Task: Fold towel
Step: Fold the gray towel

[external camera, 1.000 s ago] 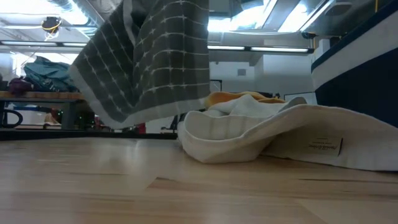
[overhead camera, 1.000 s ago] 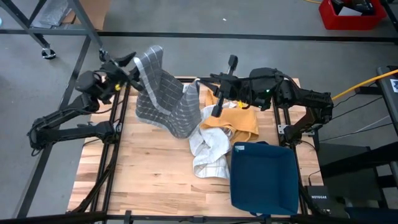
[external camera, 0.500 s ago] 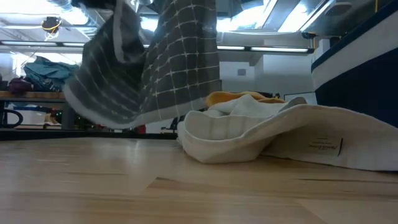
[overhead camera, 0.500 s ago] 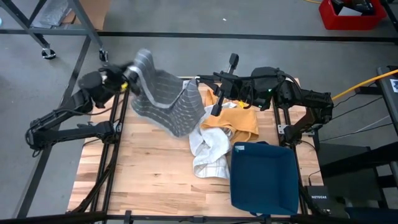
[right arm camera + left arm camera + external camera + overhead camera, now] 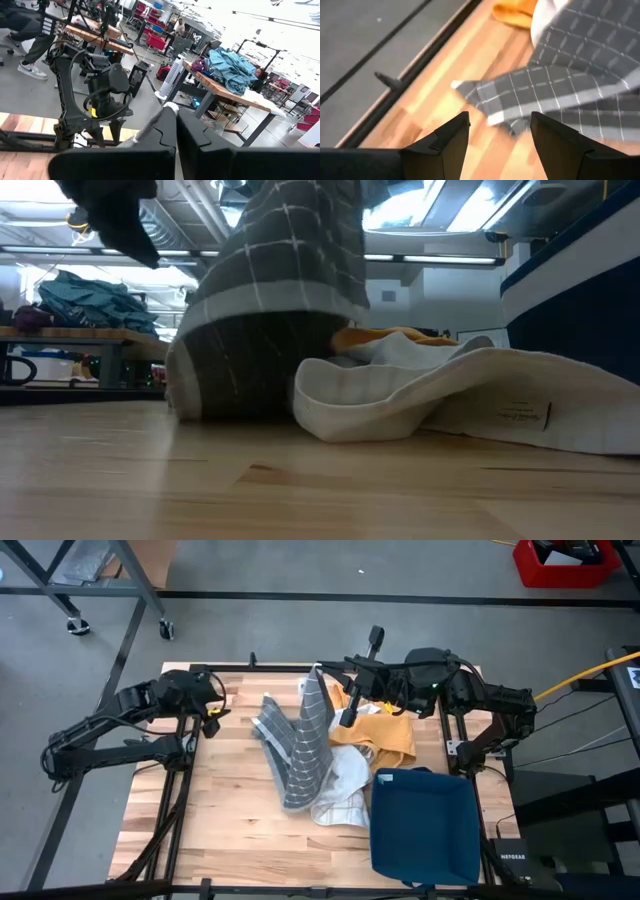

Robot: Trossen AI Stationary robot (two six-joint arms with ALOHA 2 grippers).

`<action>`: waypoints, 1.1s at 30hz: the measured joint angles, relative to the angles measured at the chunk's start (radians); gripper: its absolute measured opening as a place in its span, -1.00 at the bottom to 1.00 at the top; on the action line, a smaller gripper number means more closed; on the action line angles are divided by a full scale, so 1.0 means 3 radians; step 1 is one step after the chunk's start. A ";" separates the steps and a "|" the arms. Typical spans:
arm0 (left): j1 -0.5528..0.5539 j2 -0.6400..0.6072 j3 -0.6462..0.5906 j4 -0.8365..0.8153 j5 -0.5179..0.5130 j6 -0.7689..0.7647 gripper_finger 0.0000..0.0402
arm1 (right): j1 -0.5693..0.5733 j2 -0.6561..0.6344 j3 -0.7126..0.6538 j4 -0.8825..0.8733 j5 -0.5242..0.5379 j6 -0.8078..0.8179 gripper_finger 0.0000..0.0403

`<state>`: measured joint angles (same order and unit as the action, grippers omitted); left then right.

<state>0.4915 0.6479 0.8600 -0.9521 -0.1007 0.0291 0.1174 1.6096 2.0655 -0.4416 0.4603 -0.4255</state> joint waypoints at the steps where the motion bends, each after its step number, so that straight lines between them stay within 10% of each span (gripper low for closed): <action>1: -0.0006 0.0000 0.0000 0.0013 0.0014 -0.0069 0.01 | 0.0000 0.0000 0.0000 0.0025 0.0000 0.0000 -1.00; 14: -0.0447 0.0022 0.0000 0.0659 0.0864 -0.1825 0.01 | 0.0000 0.0277 0.0000 0.0626 0.0763 -0.0442 -1.00; 33: -0.1910 0.0503 -0.0945 0.2121 0.0855 -0.1914 0.01 | 0.0000 0.0354 0.0000 0.0945 0.0790 -0.0930 -1.00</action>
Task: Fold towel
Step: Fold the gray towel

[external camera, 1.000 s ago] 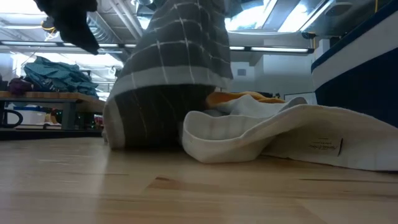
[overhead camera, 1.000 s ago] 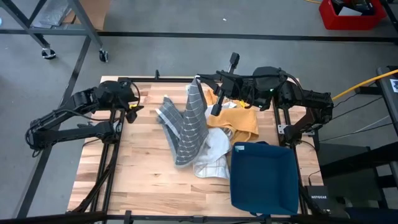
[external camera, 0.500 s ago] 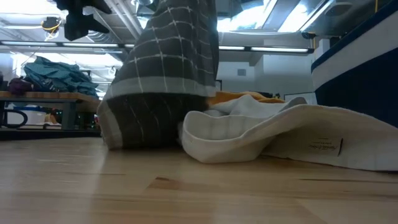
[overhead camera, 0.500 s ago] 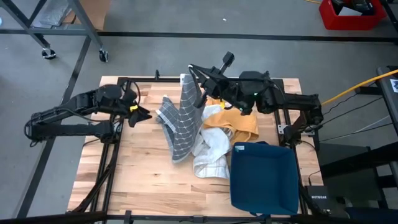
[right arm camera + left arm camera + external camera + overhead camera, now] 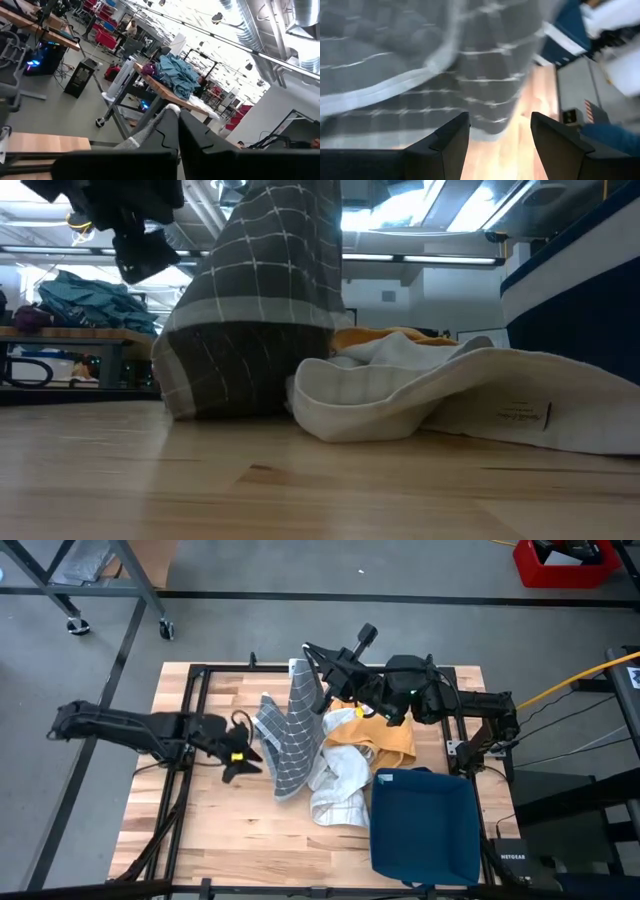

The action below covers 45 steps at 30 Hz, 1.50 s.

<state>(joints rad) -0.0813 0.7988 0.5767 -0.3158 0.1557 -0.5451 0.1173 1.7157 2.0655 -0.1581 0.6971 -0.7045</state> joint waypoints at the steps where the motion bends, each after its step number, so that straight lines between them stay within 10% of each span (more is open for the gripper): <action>1: -0.0086 0.0050 -0.0027 0.0111 -0.0011 0.0026 0.01 | 0.0000 0.0000 0.0000 0.0000 0.0003 -0.0032 -1.00; 23: -0.1129 0.1882 -0.0040 0.2051 -0.0716 0.0305 -0.30 | -0.0111 0.0000 0.0001 0.0125 -0.0003 -0.0110 -1.00; 45: -0.1104 0.1386 -0.0036 0.0467 -0.3319 -0.0377 -0.90 | -0.0108 0.0000 0.0001 0.0089 0.0033 -0.0057 -1.00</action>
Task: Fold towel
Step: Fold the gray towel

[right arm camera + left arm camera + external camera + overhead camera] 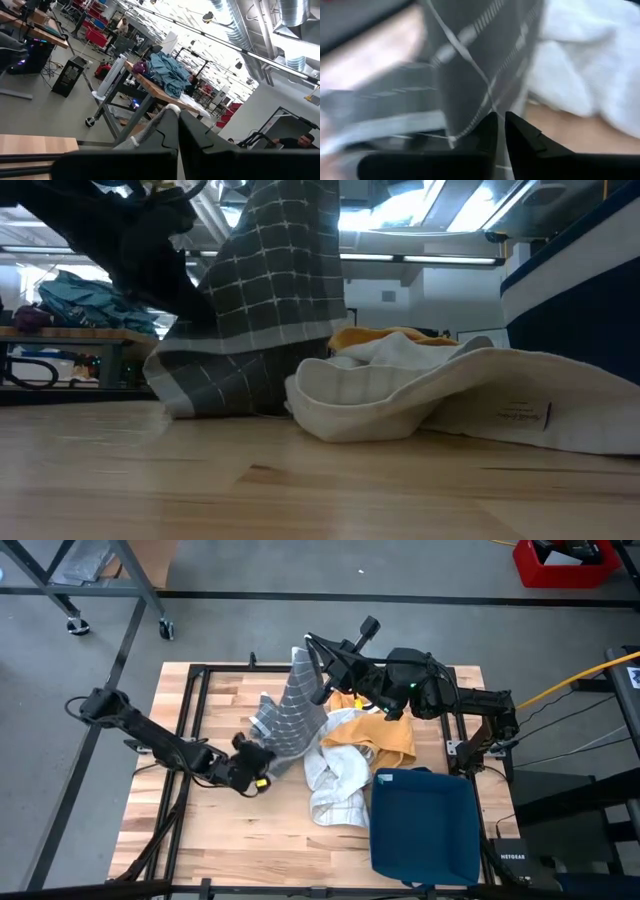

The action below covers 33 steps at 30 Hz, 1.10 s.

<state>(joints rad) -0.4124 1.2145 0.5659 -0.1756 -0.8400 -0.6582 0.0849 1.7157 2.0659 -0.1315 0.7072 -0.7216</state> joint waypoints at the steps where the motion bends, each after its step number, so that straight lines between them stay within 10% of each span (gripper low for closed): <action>1: 0.0023 -0.0063 0.0000 -0.0109 -0.0114 0.0003 -0.92 | 0.0000 0.0000 0.0000 -0.0001 0.0000 0.0028 -1.00; 15: 0.0854 -0.0607 0.0000 -0.0402 -0.1440 0.1330 -0.99 | 0.0003 -0.0002 0.0003 -0.0352 -0.0448 0.0751 -1.00; 33: 0.1673 -0.1024 0.0000 -0.0405 -0.1008 0.3016 -0.96 | 0.0003 0.0163 0.0003 -0.1627 -0.0676 0.2484 -1.00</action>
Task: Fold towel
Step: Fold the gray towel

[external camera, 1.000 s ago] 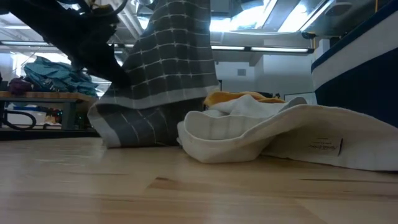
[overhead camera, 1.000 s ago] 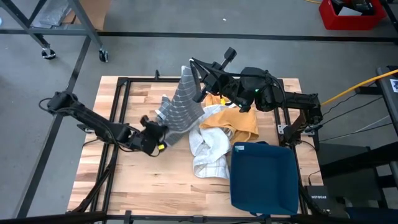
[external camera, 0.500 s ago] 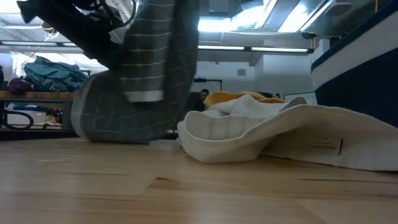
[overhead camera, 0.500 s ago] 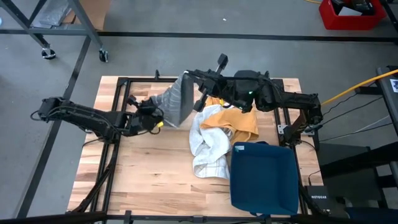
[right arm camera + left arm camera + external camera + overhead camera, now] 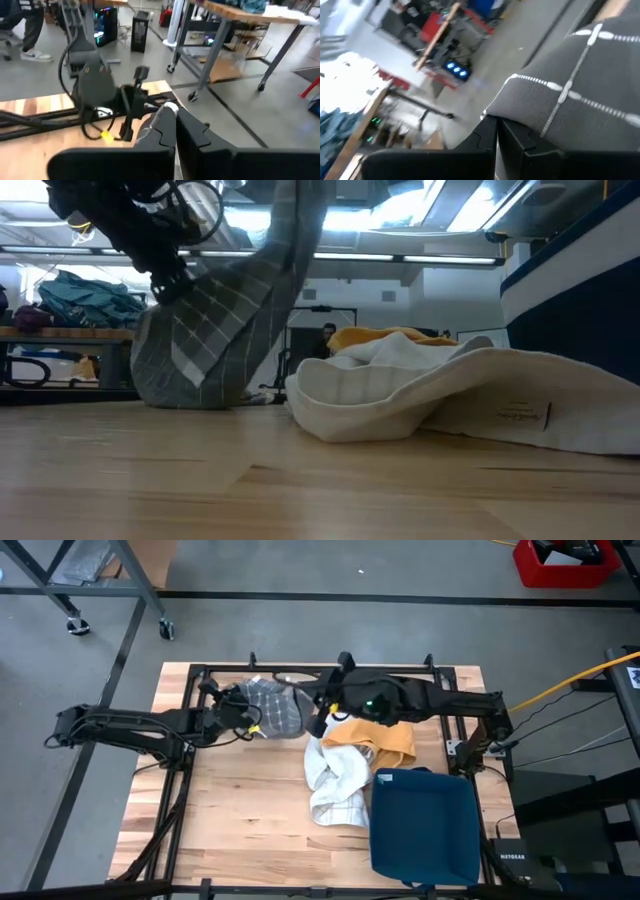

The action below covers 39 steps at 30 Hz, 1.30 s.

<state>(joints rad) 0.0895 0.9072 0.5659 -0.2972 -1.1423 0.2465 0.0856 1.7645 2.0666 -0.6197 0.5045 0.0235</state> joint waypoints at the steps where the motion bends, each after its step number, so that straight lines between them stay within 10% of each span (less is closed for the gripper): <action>1: 0.0000 -0.0048 0.0000 0.0005 0.0061 -0.0047 -0.96 | 0.0000 0.0013 -0.0001 -0.0032 -0.0002 0.0001 -1.00; 13: -0.0263 -0.0676 0.0000 -0.0028 0.0328 -0.0790 -0.96 | -0.0052 0.0135 -0.0001 -0.0033 0.0150 -0.0016 -1.00; 20: -0.0474 -0.0765 0.0003 -0.0317 0.1199 -0.1448 -0.89 | -0.0050 0.0152 0.0000 -0.0027 0.0186 -0.0039 -1.00; 39: -0.0905 0.0364 -0.0011 -0.0694 0.1595 -0.1958 -0.01 | -0.0048 0.0158 -0.0001 0.0169 0.0175 -0.0196 -1.00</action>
<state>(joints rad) -0.1821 1.0163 0.5625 -0.5053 -0.6640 -0.3408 0.0711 1.8118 2.0663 -0.5690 0.5571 -0.0353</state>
